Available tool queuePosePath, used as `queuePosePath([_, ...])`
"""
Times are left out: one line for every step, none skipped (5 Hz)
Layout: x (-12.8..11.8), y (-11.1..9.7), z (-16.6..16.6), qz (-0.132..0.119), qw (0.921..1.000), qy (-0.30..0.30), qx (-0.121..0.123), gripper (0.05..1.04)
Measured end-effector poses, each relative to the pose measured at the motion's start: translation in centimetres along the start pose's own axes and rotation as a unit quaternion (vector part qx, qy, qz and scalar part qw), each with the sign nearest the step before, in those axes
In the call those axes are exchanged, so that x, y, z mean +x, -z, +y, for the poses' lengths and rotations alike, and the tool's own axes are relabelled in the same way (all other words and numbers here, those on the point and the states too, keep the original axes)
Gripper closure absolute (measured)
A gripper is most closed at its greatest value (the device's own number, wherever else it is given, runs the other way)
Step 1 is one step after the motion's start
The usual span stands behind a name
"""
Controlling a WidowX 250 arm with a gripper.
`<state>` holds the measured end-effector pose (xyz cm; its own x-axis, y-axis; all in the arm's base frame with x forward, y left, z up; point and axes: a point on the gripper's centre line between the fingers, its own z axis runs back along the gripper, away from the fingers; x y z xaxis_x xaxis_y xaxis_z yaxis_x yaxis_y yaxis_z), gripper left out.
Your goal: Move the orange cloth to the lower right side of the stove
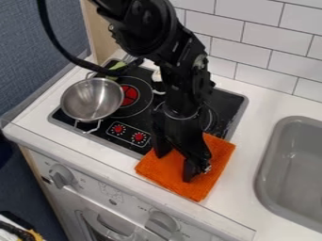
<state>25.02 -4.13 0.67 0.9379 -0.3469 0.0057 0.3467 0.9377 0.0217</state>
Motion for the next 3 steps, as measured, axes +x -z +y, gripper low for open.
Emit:
queuePosePath([1.0, -0.7, 0.7, -0.008, 0.9998, -0.014, -0.007, 0.085])
queuePosePath([2.2, -3.2, 1.5, -0.054, 0.9983, -0.02, -0.008, 0.085])
queuePosePath([2.3, -6.2, 1.8, -0.091, 0.9956, -0.022, 0.003, 0.085])
